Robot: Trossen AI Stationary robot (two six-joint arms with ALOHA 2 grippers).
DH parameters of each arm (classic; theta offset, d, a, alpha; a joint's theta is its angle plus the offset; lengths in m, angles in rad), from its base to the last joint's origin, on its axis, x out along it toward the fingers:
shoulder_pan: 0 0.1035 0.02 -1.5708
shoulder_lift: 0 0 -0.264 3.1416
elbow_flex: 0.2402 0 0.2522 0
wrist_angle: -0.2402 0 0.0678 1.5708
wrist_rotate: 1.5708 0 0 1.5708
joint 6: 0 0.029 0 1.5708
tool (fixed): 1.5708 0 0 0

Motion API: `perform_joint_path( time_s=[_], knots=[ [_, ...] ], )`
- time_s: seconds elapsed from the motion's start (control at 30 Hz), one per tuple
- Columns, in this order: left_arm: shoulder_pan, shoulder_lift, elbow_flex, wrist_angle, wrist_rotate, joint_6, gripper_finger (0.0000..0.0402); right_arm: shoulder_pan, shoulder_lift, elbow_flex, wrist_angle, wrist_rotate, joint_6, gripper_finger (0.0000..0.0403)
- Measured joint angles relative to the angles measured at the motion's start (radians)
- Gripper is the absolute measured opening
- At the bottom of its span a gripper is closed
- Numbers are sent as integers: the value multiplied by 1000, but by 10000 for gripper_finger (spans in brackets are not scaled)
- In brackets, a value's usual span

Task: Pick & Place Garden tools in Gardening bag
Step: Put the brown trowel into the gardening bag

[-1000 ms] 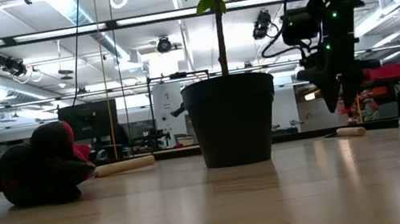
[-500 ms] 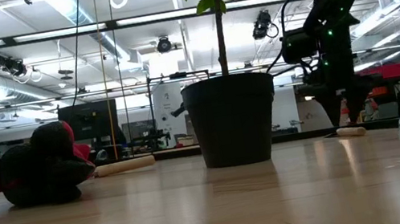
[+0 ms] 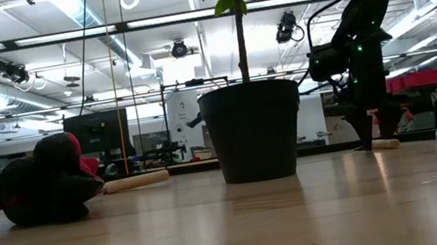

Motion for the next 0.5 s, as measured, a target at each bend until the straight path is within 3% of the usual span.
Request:
perform_joint_path(
  time_s=[0.5],
  knots=[
    [0,0,0,0,0,0,14,0,0,-5,11,-7,15,101]
  ],
)
